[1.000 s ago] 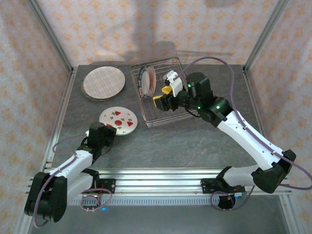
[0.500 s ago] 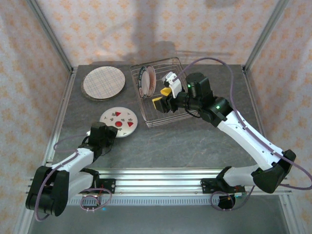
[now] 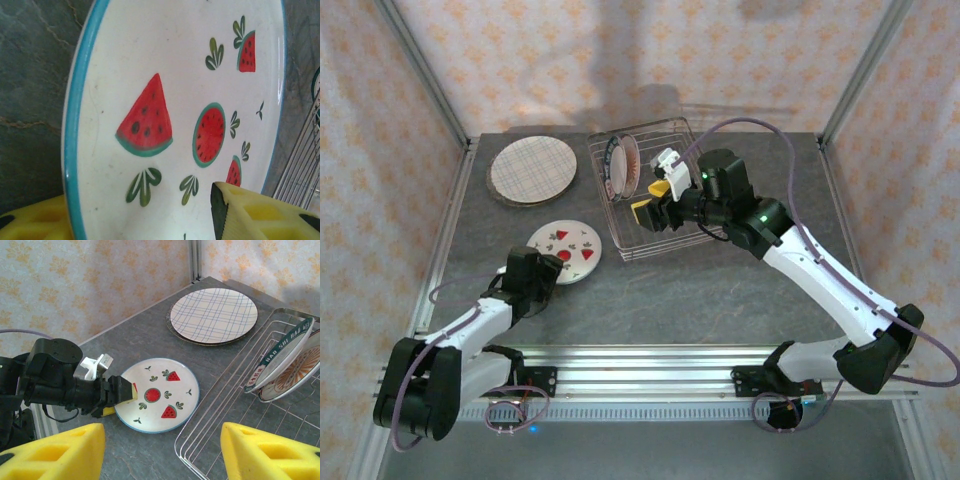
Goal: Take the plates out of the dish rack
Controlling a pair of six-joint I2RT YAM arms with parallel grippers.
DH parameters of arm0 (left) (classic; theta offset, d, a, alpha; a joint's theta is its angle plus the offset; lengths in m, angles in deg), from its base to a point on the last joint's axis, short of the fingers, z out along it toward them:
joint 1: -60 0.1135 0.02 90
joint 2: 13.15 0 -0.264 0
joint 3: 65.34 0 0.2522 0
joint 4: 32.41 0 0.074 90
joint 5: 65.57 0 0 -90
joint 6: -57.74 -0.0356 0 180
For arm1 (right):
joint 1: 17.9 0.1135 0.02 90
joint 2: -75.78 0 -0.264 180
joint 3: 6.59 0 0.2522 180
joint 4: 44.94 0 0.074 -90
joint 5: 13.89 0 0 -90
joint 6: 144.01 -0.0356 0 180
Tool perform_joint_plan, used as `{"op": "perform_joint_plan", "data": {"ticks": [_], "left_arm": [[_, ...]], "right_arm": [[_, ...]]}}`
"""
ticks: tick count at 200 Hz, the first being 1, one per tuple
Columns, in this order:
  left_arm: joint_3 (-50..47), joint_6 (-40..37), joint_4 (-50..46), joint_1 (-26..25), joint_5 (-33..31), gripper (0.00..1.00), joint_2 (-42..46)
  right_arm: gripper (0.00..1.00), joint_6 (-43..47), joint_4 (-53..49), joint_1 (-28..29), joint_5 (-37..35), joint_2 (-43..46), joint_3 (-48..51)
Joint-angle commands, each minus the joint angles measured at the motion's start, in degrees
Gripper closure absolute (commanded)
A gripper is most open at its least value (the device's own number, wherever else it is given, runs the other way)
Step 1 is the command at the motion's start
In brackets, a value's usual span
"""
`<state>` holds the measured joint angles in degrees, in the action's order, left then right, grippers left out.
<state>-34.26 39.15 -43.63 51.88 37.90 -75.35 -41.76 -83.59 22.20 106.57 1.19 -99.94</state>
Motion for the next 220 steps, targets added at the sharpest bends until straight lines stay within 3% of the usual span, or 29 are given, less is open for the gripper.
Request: {"op": "perform_joint_plan", "data": {"ticks": [1, 111, 154, 191, 220], "left_arm": [[2.8, -1.5, -2.3, 0.3, -0.6, 0.44, -1.0], [8.4, -2.8, -10.8, 0.3, -0.5, 0.39, -5.9], [10.2, -3.6, -13.8, 0.3, -0.9, 0.39, -6.7], [12.4, -4.7, -18.2, 0.3, -1.2, 0.37, -5.8], [15.1, -5.8, -24.2, 0.3, -1.9, 0.29, -2.7]], "right_arm": [[0.37, 0.0, -0.3, 0.4, -0.1, -0.2, -1.4], [0.37, -1.1, -1.1, 0.4, -2.6, -0.5, -2.0], [0.37, -4.3, -2.2, 0.5, -10.2, -2.6, -4.0], [0.40, -11.4, -3.1, 0.4, -20.8, -6.3, -7.6], [0.46, -15.2, -6.0, 0.4, -27.2, -12.1, -13.0]]}}
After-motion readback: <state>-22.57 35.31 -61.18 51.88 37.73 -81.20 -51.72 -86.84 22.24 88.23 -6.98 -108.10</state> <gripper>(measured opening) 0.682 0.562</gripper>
